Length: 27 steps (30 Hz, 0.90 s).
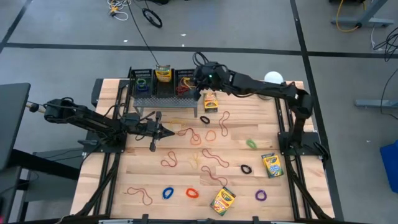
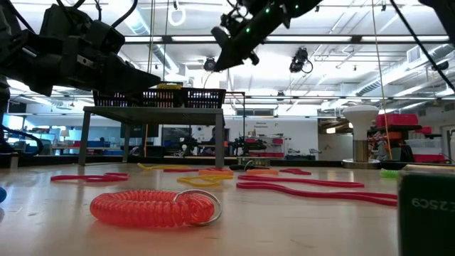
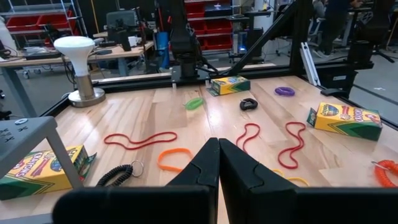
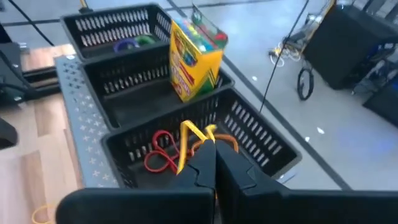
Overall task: Pick & Place Office Desk Supplies
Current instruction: Put the yellow rubber band into the right black bin, then put the top black spiral keychain into the left black bin
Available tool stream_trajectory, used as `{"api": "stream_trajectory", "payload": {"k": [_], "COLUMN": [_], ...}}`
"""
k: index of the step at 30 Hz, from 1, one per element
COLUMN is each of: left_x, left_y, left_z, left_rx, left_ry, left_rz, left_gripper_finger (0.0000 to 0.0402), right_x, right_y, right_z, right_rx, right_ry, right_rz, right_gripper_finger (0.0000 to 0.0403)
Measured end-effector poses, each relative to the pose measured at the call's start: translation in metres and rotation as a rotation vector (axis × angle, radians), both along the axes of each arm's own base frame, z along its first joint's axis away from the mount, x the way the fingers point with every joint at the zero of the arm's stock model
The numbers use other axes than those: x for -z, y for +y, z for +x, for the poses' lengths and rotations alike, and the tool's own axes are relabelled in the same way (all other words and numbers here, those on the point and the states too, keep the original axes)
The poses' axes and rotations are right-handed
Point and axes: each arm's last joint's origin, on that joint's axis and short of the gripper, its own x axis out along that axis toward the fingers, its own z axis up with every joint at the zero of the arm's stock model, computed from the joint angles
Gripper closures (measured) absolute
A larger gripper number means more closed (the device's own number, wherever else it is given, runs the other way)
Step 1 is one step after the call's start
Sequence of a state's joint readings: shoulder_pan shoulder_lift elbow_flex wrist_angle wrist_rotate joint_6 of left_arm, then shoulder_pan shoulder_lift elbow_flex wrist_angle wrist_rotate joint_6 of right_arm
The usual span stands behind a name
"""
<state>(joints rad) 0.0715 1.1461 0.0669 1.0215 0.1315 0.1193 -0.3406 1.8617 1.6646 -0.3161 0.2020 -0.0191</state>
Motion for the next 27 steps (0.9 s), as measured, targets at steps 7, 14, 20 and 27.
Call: {"api": "stream_trajectory", "payload": {"k": [7, 14, 20, 27], "left_x": [0.000, 0.000, 0.000, 0.000], "left_y": [0.000, 0.000, 0.000, 0.000], "left_z": [0.000, 0.000, 0.000, 0.000], "left_rx": [0.000, 0.000, 0.000, 0.000], "left_ry": [0.000, 0.000, 0.000, 0.000], "left_rz": [0.000, 0.000, 0.000, 0.000], "left_gripper_finger": [0.0392, 0.0392, 0.0392, 0.0392], "right_x": [0.011, 0.006, 0.000, -0.022], "right_y": [-0.003, -0.001, 0.003, 0.045], "right_z": [0.006, 0.009, 0.005, -0.021], "right_rx": [-0.025, -0.037, -0.035, -0.144], "right_ry": [0.011, -0.024, -0.032, 0.043], "right_rz": [0.010, -0.015, -0.014, -0.056], "right_gripper_finger": [0.0370, 0.0304, 0.0249, 0.0305]}}
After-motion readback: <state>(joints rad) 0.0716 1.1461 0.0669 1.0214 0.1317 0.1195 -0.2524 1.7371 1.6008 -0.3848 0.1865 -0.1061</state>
